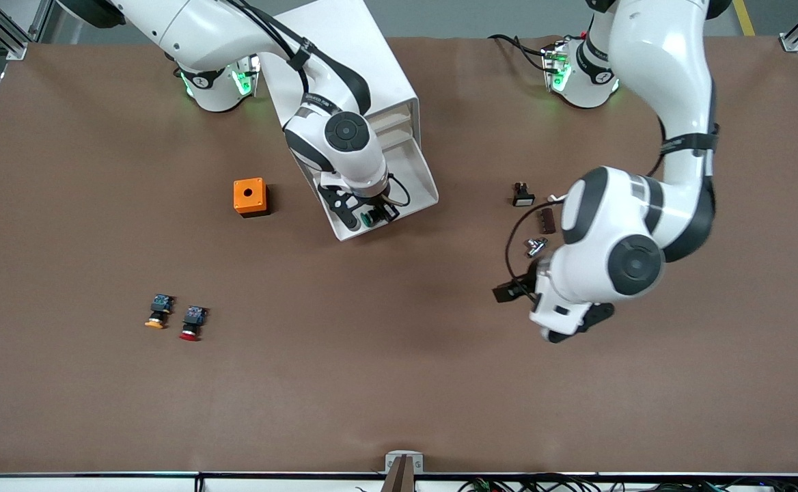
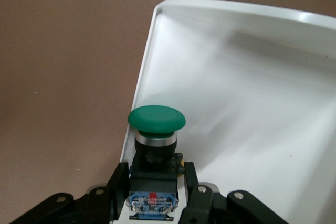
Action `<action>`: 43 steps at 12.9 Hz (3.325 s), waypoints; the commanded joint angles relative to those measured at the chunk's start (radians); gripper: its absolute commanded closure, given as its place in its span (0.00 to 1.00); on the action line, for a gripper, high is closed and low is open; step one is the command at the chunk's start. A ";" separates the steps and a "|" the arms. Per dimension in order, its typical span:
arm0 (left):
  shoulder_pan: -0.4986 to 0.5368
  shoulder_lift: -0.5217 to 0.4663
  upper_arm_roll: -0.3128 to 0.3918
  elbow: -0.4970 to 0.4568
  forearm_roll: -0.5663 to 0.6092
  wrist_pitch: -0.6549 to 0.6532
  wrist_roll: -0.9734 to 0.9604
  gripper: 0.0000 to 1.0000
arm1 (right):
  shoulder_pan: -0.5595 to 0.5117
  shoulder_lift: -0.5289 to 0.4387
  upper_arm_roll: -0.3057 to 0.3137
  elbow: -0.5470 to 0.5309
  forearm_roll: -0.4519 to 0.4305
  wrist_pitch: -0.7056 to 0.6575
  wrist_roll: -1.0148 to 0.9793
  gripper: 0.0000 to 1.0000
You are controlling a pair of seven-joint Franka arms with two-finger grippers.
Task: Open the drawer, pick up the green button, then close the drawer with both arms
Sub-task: 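Grasp the green push button in the drawer with the right gripper, then place the green button by the red button while the left gripper pushes drawer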
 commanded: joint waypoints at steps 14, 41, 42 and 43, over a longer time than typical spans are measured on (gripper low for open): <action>-0.213 0.024 -0.058 -0.229 0.009 0.381 -0.115 0.00 | -0.328 0.010 -0.004 0.176 -0.018 -0.158 -1.048 0.89; -0.331 0.039 -0.155 -0.194 -0.032 0.334 -0.526 0.00 | -0.322 -0.081 -0.382 0.322 0.152 -0.241 -1.594 0.00; -0.313 0.012 -0.105 -0.180 0.004 0.334 -0.526 0.00 | -0.319 -0.124 -0.414 0.320 0.183 -0.261 -1.650 0.00; -0.308 -0.014 -0.060 -0.178 0.070 0.334 -0.529 0.00 | -0.306 -0.162 -0.451 0.322 0.199 -0.305 -1.701 0.00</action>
